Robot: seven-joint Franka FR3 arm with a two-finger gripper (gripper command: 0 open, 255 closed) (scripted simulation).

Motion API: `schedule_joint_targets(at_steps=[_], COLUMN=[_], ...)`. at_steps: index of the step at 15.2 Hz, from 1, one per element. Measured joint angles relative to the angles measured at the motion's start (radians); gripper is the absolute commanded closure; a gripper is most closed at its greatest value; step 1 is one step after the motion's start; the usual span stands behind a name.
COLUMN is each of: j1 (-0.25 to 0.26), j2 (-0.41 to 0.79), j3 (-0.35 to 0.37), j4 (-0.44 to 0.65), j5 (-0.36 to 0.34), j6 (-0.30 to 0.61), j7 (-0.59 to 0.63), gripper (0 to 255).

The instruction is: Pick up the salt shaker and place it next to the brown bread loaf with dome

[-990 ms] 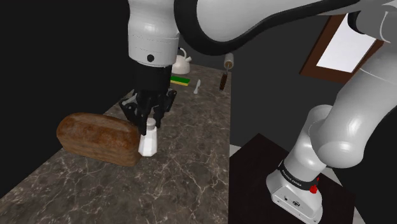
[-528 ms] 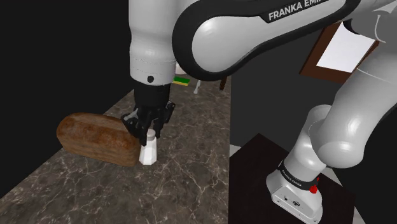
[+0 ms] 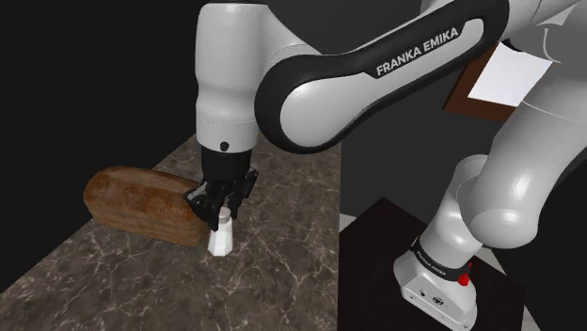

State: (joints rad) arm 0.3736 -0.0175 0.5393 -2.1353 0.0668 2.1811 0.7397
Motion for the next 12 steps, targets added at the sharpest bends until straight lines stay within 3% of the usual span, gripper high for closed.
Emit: schedule_joint_targets(at_steps=[7,12], j1=[0.003,0.005], j2=[0.054,0.063], j3=[0.002,0.003], j4=[-0.049,-0.056], j5=[-0.031,-0.037], j6=[0.096,0.11], j7=[0.019,0.024], gripper=[255,255])
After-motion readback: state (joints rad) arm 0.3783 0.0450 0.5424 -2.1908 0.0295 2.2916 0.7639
